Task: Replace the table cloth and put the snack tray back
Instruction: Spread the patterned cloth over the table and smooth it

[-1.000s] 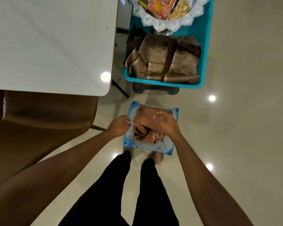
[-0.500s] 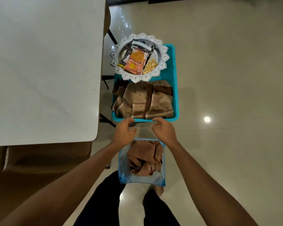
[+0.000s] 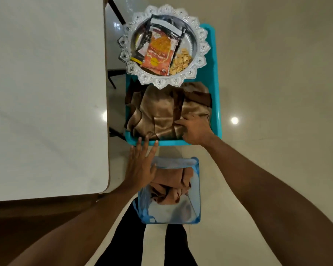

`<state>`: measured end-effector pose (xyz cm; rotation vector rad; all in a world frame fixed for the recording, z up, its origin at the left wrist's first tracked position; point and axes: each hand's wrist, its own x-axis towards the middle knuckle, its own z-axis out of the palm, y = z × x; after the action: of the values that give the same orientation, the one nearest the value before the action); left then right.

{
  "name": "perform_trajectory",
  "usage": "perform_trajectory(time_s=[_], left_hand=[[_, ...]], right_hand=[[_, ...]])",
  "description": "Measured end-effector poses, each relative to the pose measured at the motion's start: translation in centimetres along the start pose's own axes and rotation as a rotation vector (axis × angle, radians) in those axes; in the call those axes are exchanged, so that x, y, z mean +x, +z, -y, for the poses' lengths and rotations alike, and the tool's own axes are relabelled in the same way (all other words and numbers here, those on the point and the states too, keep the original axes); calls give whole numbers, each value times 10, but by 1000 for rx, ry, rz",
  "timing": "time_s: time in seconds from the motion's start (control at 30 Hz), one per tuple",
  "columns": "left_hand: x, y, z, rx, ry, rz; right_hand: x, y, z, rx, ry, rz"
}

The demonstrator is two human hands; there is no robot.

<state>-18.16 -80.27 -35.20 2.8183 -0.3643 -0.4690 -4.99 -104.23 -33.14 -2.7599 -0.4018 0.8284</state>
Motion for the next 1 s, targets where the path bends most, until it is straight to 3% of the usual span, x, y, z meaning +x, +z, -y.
perform_trajectory(time_s=[0.33,0.53,0.77,1.0], left_hand=[[3,12,7,-29,11,-36],[1,15,9,-3,1,-30],[2,14,9,16,-4,-18],[3,0,5,-18,-9,30]], right_hand=[[61,22,49,-156,84,146],[63,15,59,-277,13,-75],[72,-13,76,-252,169,-117],[45,-28,75,-220,164,-171]])
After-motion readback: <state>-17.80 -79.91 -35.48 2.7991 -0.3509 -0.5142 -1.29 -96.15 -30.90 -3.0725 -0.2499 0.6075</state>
